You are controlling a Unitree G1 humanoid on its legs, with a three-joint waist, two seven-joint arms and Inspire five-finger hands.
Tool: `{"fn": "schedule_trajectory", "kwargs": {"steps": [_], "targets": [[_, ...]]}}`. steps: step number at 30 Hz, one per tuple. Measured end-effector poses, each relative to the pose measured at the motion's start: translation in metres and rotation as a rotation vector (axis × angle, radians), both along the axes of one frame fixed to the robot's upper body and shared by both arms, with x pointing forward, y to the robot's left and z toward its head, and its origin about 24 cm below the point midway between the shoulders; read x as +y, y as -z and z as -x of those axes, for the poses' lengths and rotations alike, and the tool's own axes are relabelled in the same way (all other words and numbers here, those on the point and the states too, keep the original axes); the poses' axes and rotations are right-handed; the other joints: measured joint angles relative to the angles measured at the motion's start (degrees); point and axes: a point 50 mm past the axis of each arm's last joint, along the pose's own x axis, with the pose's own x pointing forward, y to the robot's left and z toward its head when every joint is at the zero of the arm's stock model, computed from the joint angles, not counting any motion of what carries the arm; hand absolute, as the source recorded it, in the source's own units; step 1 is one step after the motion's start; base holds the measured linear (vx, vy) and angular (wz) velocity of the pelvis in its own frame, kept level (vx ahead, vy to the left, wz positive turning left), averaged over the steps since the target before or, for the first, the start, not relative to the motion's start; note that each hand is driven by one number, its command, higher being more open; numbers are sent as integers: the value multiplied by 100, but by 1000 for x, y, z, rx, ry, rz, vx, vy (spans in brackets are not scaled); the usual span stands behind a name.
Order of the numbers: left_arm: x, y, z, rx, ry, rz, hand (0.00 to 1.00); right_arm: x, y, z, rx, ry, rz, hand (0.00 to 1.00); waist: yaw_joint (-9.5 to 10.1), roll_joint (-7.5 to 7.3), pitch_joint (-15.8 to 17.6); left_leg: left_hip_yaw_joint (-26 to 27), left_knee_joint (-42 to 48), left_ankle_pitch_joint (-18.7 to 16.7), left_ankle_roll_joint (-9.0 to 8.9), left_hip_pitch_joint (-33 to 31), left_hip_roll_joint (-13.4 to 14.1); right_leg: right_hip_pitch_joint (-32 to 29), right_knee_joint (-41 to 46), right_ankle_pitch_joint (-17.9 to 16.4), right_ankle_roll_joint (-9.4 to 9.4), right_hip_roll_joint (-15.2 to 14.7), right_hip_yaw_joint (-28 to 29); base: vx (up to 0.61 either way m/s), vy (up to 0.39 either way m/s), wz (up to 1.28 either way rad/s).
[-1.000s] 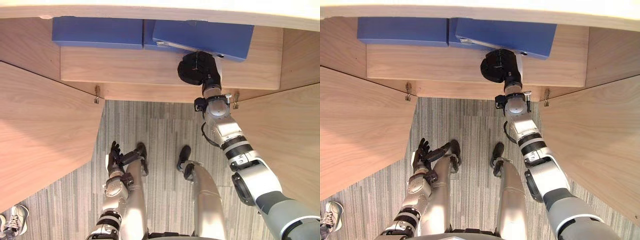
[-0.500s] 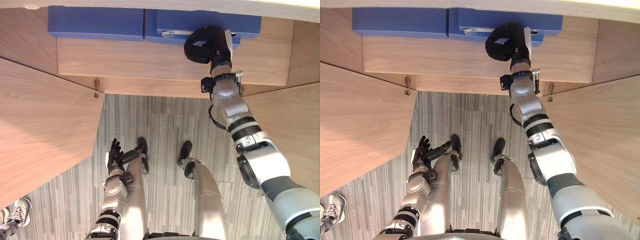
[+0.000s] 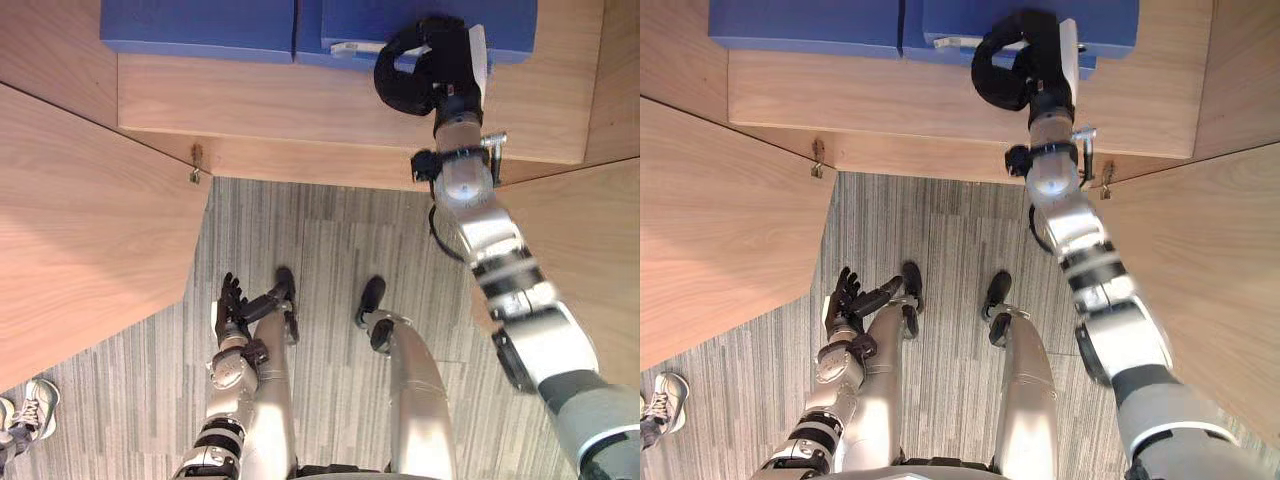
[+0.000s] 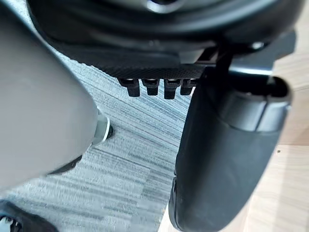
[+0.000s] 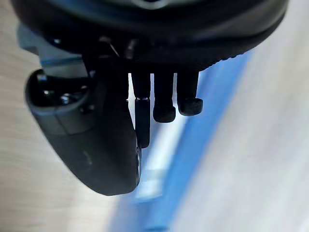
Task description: Walk over to the cabinet, pick up the folder, carry it to the office cabinet, place the folder inside the office cabinet, then close the office cabinet door
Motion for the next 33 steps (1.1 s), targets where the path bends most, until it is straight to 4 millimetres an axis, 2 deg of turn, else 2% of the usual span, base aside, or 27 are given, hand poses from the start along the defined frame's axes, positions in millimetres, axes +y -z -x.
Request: {"fn": "schedule_trajectory", "kwargs": {"steps": [1,2,4,5,7,8,9,10,11,13,14,17,22,29,30,33], "targets": [[-1,2,3,10,5,2,100,0,10,6,9,-17,-7,0,-4,0,0,13,-56,-6,-2,155,-9,152,-56,-4,7,2,1,62,-3,4],[-2,7,8,26,14,1,100,0,28,16,28,-46,-18,0,-17,-2,0,33,-160,-16,-7,427,-29,407,-155,-13,21,7,8,41,-6,2],[2,19,22,85,45,-29,100,2,77,40,130,-112,-36,0,-80,-19,-12,86,-515,-40,-41,1084,-74,1015,-501,-11,80,43,52,29,-7,-3],[5,23,27,105,47,-41,100,2,90,45,169,-122,-44,0,-107,-37,-28,118,-627,-41,-80,1227,-84,1136,-601,7,104,56,71,43,-6,-13],[18,39,48,204,49,-79,100,1,146,66,369,-127,-90,0,-164,-136,-204,288,-1175,94,-123,1745,-109,1551,-1140,192,176,160,178,94,-3,-26],[21,42,53,230,50,-87,100,0,160,71,422,-123,-101,0,-173,-161,-229,354,-1318,130,-122,1896,-112,1664,-1278,257,174,188,217,129,12,-37],[26,50,64,282,50,-88,100,-3,189,83,534,-103,-131,0,-195,-179,-302,461,-1541,228,-85,2199,-116,1924,-1552,401,178,244,294,168,18,-35],[28,56,73,322,49,-86,100,-6,212,93,624,-75,-165,100,-213,-181,-423,542,-1706,250,-79,2391,-124,2110,-1788,493,202,299,351,175,21,-41],[29,61,82,356,45,-80,100,-9,233,105,708,-39,-197,100,-238,-178,-526,629,-1878,272,-81,2621,-136,2321,-2016,577,239,336,414,203,31,-43],[32,73,109,434,31,-63,100,-22,283,142,920,77,-285,100,-326,-183,-944,925,-2373,300,-93,3237,-209,2824,-2581,755,334,392,641,236,73,-52],[33,75,114,450,32,-62,100,-26,293,151,966,111,-304,100,-350,-180,-1038,1014,-2492,307,-96,3406,-230,2953,-2707,796,360,401,701,188,70,-57],[37,80,127,491,26,-80,100,-49,338,200,1185,313,-399,100,-471,-177,-1435,1407,-3122,374,-100,4200,-343,3515,-3236,977,467,416,1014,142,62,-52],[35,84,132,525,56,-85,100,-66,361,233,1326,472,-463,100,-593,-166,-1639,1753,-3431,381,-99,4698,-443,3802,-3475,1084,547,417,1343,38,42,-35],[21,94,145,607,96,-52,100,-78,372,255,1371,609,-626,100,-607,-102,-1710,2241,-3607,374,-101,5130,-514,3957,-3647,1267,558,486,1862,-86,10,-47],[24,96,155,628,80,-44,100,-107,370,270,1285,801,-834,100,-630,-44,-1760,2614,-3613,265,-192,5329,-530,3932,-3669,1353,547,549,2269,-271,-43,-95],[26,96,159,636,78,-44,100,-130,362,272,1202,883,-872,100,-718,-34,-1767,2739,-3613,209,-225,5358,-568,3919,-3770,1376,546,562,2436,-158,-41,-48]]}}
